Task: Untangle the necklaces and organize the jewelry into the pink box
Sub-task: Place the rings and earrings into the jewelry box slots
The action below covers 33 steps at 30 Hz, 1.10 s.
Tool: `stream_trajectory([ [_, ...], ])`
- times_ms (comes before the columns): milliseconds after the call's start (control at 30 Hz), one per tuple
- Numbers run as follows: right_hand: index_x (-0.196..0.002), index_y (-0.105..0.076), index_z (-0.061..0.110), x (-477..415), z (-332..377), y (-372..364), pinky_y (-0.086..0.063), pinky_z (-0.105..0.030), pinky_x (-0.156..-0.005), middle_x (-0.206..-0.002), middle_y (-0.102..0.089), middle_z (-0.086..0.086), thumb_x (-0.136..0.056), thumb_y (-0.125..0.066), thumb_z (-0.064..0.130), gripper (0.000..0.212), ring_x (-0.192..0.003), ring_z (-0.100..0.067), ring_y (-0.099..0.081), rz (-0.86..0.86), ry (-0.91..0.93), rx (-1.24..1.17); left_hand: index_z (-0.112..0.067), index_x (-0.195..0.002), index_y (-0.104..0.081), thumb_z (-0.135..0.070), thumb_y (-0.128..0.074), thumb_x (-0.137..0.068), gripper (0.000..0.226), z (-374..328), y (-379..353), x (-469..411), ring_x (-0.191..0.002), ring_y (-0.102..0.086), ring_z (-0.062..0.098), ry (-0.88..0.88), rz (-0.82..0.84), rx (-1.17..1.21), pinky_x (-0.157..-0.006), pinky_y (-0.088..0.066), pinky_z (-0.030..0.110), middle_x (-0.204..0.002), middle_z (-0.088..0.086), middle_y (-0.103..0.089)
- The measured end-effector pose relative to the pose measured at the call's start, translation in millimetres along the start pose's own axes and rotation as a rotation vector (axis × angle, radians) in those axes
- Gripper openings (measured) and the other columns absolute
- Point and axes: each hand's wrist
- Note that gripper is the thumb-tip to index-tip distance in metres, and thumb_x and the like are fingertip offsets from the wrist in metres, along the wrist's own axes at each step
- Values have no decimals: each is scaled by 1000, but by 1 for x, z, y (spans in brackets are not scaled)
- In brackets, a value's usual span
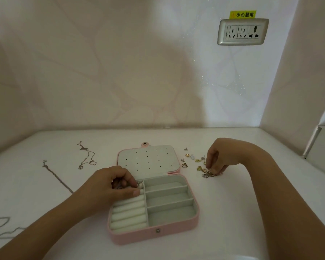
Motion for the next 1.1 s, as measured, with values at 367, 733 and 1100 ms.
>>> stream_trajectory([
  [367,-79,-73,10,-1,-8,3,-58,-32,-81,-80,-74,-13,-70,-78,1,14,-80,-26,-72,-69,0,-31,-39,-76,-69,-25,-82,-70,20,2,1,0,-56,-46,0,-10,1,-8,-55,-34,11,-61,-20,-56],
  [733,-76,-75,25,3,0,-2,-40,-14,-54,-65,-70,8,-72,-79,12,14,-57,2,-59,1,81,16,-38,-77,-69,-25,-81,-71,19,1,1,1,-59,-47,-1,-4,6,-5,-56,-35,10,-64,-19,-57],
  [1100,-75,-78,24,4,3,0,-37,-7,-52,-76,-74,8,-73,-81,18,7,-54,5,-51,-139,124,-90,-39,-76,-70,-32,-84,-69,17,1,2,1,-59,-47,0,3,9,-4,-57,-36,12,-66,-16,-57],
])
Point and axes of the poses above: each hand's wrist, its own x-axis away from the middle knuckle, its own y-axis out of the back of the hand, z = x × y
